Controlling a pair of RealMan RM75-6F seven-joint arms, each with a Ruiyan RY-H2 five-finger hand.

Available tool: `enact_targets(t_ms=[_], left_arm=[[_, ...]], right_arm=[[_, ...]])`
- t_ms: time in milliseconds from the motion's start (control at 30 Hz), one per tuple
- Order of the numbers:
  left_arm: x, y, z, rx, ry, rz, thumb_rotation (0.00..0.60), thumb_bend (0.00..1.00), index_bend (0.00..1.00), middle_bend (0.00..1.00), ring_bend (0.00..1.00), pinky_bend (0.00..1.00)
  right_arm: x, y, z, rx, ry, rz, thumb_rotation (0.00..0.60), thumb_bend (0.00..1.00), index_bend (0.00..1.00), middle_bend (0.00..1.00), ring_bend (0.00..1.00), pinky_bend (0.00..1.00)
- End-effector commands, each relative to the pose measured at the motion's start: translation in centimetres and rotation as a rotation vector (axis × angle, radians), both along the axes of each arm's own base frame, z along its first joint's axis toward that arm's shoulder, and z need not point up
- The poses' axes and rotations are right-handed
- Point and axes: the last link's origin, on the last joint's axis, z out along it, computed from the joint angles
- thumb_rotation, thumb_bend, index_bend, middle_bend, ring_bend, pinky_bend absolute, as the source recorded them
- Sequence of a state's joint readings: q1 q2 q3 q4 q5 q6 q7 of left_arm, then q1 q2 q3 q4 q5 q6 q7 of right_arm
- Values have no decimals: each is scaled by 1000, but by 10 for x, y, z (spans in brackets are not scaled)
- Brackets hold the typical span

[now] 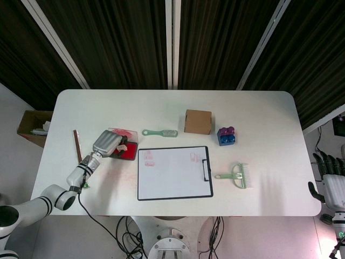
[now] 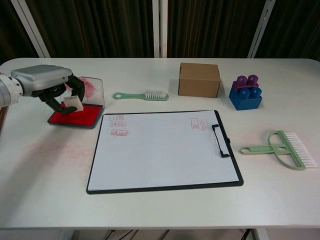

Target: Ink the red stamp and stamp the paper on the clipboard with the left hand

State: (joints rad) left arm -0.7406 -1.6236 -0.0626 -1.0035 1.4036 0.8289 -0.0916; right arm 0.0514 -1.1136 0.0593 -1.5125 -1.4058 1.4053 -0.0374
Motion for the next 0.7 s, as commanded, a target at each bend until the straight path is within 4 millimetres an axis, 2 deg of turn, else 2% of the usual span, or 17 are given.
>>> enact_targets(t_ms=[33, 433, 700], left_arm=[[1, 0, 2, 1, -4, -2, 600, 431, 744, 768, 852, 922], [26, -3, 32, 18, -59, -41, 600, 432, 748, 772, 852, 922], [48, -20, 33, -17, -75, -89, 600, 436, 748, 773, 852, 922]], right_arm=[[0, 0, 0, -2, -1, 2, 600, 315, 0, 0, 0, 0], [0, 1, 2, -5, -17, 12, 600, 316, 0, 0, 0, 0], [-1, 4, 4, -10, -28, 17, 600, 317, 0, 0, 0, 0]])
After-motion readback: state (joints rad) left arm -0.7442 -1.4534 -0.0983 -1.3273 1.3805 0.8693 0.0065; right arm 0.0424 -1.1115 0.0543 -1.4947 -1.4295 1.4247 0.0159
